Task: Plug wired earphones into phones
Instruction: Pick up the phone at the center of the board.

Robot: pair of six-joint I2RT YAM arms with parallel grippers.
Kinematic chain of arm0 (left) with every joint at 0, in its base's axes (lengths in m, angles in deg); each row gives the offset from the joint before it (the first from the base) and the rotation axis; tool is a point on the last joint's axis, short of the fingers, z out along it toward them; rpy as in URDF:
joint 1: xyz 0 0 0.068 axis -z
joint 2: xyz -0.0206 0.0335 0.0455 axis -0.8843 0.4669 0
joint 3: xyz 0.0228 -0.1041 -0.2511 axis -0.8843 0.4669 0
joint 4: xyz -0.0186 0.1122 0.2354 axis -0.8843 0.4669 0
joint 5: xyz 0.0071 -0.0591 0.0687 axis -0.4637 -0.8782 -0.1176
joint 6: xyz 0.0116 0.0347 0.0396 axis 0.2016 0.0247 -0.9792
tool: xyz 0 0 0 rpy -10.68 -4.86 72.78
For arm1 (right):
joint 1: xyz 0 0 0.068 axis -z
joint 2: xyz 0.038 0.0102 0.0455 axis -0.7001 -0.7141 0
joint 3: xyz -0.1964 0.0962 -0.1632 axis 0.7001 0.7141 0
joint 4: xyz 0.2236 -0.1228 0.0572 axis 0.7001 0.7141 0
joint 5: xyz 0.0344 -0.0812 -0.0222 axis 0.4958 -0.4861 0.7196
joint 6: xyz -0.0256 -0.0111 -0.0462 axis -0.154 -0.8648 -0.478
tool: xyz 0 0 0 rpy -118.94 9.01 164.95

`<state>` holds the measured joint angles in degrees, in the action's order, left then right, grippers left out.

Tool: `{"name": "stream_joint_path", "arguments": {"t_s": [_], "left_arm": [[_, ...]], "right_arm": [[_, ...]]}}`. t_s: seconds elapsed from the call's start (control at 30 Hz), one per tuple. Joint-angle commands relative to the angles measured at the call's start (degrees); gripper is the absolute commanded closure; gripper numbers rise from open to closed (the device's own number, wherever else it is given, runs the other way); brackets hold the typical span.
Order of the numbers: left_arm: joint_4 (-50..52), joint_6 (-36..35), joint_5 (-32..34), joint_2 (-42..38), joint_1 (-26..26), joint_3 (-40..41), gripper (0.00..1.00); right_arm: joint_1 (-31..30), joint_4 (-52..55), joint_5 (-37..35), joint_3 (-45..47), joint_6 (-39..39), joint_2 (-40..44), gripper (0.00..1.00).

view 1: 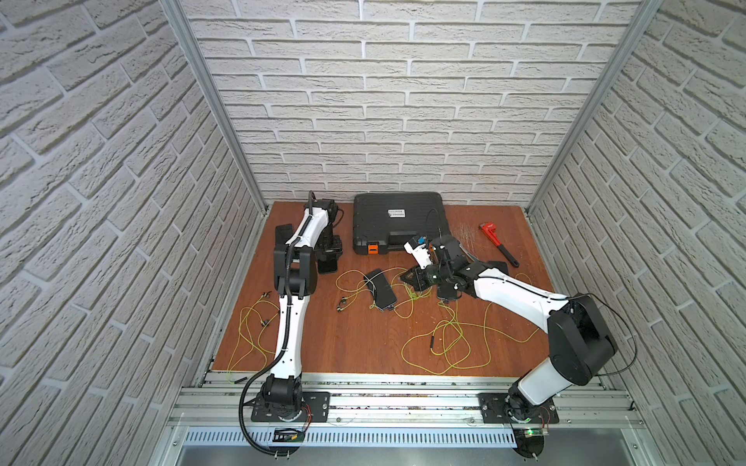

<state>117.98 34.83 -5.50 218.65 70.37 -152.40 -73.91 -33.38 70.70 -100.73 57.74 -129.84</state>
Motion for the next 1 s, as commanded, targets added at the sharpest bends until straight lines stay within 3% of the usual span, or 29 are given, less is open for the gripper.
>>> {"name": "stream_joint_path", "arguments": {"t_s": [0.0, 0.4, 0.47, 0.57, 0.63, 0.97], "left_arm": [[1.0, 0.5, -0.8, 3.9, 0.5, 3.7, 0.32], [-12.6, 5.5, -3.9, -12.1, 2.6, 29.0, 0.34], [-13.7, 5.9, -4.0, -12.4, 2.0, 30.3, 0.32], [-14.2, 6.4, -4.6, -11.6, 1.5, 30.6, 0.21], [-15.1, 6.6, -5.4, -11.5, 1.6, 31.5, 0.21], [-17.5, 7.9, -5.8, -11.2, 1.7, 33.5, 0.34]], "right_arm": [[0.1, 0.9, -0.5, -0.6, -1.3, 2.6, 0.95], [0.1, 2.5, -1.4, -0.6, -2.2, 4.1, 0.95], [0.1, 2.6, -1.1, -0.8, -2.2, 3.9, 0.95], [0.1, 2.9, -1.1, -0.8, -2.3, 4.0, 0.95], [0.1, 3.0, -1.6, -0.5, -2.4, 4.5, 0.95], [0.2, 4.3, -3.2, 0.6, -3.0, 6.8, 0.94]]}}
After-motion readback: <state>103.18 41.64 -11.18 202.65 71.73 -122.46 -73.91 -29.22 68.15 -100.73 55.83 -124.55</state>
